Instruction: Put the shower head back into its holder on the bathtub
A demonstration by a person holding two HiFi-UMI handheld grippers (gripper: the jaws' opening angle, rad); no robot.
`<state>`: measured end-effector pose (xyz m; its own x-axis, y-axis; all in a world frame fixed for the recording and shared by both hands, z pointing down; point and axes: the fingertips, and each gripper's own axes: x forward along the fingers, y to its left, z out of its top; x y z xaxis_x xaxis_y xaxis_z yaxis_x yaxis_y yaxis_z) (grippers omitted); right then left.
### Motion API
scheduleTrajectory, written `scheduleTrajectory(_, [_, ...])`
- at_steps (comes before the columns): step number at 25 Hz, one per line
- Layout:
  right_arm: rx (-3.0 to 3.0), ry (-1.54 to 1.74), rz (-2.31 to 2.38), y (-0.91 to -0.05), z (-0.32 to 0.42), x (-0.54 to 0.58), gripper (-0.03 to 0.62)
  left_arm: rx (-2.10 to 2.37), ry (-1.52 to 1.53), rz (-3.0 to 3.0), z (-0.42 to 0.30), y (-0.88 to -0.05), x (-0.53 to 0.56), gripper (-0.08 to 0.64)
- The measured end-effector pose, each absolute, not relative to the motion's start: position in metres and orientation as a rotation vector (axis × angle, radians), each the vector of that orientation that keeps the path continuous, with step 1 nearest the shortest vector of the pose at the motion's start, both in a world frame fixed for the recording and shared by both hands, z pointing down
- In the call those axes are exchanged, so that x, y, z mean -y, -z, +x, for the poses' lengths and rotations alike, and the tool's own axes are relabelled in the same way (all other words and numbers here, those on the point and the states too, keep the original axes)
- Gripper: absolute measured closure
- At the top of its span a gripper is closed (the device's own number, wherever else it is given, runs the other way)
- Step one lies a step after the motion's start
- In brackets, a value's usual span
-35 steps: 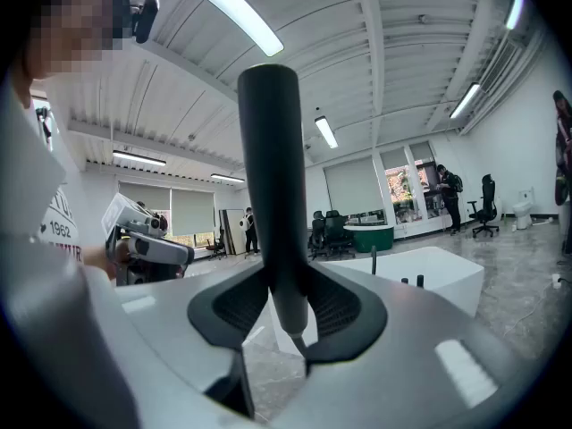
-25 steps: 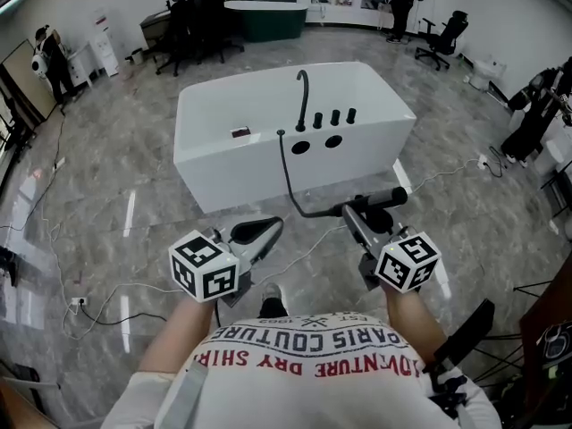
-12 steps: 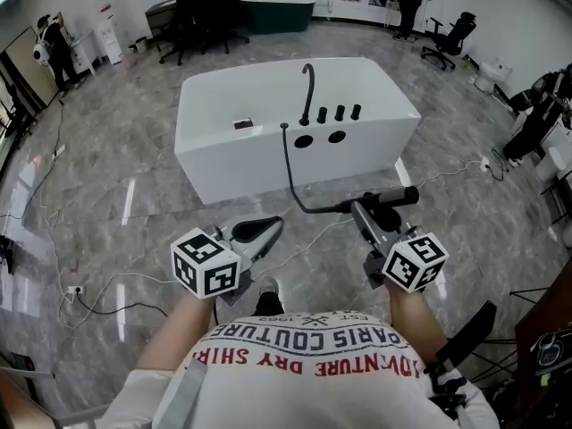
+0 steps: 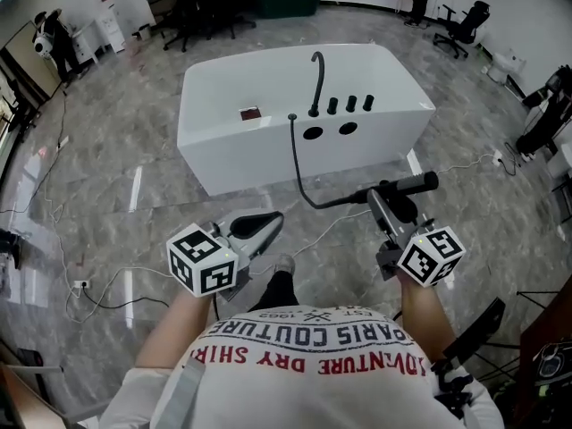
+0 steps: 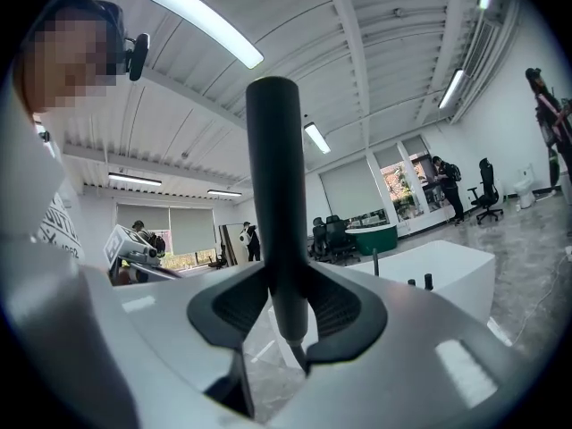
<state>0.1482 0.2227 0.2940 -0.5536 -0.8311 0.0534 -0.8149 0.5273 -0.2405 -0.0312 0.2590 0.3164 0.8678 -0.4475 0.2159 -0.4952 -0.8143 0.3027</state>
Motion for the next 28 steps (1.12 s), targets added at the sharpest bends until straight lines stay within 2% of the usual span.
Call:
scheduleTrajectory(4, [-2.658,0.383,-1.454,-0.300,0.145,-0.176,0.456,0.632,-0.161,2.680,-0.033,-0.329,-0.218,0.557])
scheduleTrajectory(14, [-2.592,0.437,-1.526,-0.296,0.146,-0.026,0.456,0.463,-0.346,2.646,-0.030,-0.386,-0.069,0.555])
scheduleTrajectory(28, [-2.530,0.426,-1.497,-0.265,0.140,0.106,0.456,0.342,-0.503,2.600,-0.005,-0.443,0.055,0.555])
